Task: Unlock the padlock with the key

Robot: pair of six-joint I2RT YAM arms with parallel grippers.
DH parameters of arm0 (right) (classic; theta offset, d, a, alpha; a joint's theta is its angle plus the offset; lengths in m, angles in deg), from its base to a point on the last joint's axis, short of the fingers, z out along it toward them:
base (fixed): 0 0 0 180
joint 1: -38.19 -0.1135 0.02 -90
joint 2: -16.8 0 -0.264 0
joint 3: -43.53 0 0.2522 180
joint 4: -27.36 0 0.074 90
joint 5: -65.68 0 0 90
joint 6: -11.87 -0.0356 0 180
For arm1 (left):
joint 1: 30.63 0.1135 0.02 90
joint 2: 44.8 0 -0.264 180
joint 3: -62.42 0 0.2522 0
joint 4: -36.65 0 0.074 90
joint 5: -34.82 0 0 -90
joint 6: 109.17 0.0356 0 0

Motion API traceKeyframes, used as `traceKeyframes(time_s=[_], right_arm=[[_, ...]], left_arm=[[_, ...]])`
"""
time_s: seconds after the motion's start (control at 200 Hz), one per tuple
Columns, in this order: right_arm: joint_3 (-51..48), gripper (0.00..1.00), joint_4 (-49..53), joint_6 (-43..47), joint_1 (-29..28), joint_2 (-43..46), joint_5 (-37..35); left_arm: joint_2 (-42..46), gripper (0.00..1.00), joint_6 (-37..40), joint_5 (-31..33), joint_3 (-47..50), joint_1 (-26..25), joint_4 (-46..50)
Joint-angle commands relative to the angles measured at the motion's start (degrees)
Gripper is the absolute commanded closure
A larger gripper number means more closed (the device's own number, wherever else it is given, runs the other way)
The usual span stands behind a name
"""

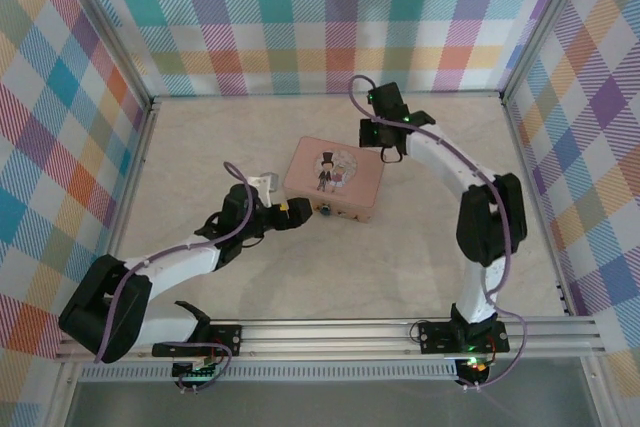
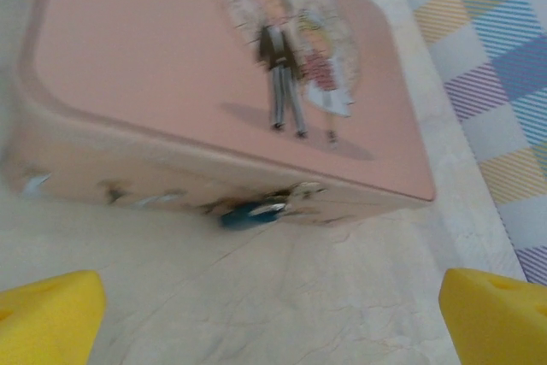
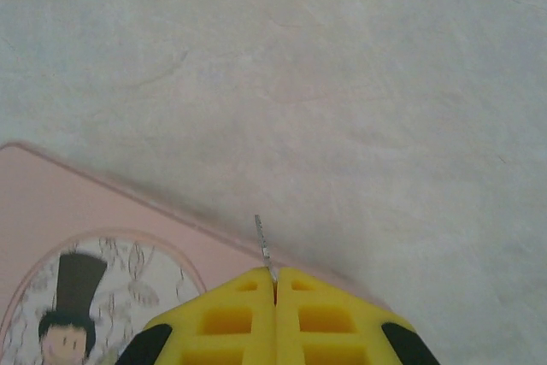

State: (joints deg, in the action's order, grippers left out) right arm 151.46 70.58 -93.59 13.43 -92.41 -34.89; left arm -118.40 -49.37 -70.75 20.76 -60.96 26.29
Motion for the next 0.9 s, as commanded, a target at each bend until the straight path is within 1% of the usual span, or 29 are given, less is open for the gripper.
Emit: traceKeyframes(time_s=[0.0, 0.085, 0.215, 0.33, 0.485, 0.685, 0.9], right_arm=[[7.5, 1.0, 3.6, 2.2, 0.3, -5.0, 1.9], [12.6, 1.0, 5.3, 3.0, 0.3, -9.6, 2.1], [19.4, 1.0, 7.3, 3.9, 0.3, -15.5, 2.6], [24.3, 1.0, 9.1, 4.6, 0.3, -19.5, 2.8], [29.6, 1.0, 11.7, 5.8, 0.3, -23.7, 2.8], [30.8, 1.0, 12.8, 6.3, 0.3, -26.1, 4.0], [29.6, 1.0, 12.9, 6.5, -0.1, -26.8, 5.3]], left_arm=[[-4.6, 0.0, 3.8, -1.4, 1.0, -1.2, -12.1], [-8.2, 0.0, 5.2, -2.3, 1.1, -2.4, -17.2], [-13.3, 0.0, 8.2, -1.9, -0.6, -4.1, -18.9], [-16.9, 0.0, 10.8, 0.5, -0.6, -5.8, -22.5], [-21.2, 0.0, 11.8, 1.1, -1.2, -7.2, -26.5], [-25.6, 0.0, 12.6, 0.1, -3.0, -8.3, -30.2], [-29.3, 0.0, 13.4, -0.7, -5.6, -9.0, -31.6]])
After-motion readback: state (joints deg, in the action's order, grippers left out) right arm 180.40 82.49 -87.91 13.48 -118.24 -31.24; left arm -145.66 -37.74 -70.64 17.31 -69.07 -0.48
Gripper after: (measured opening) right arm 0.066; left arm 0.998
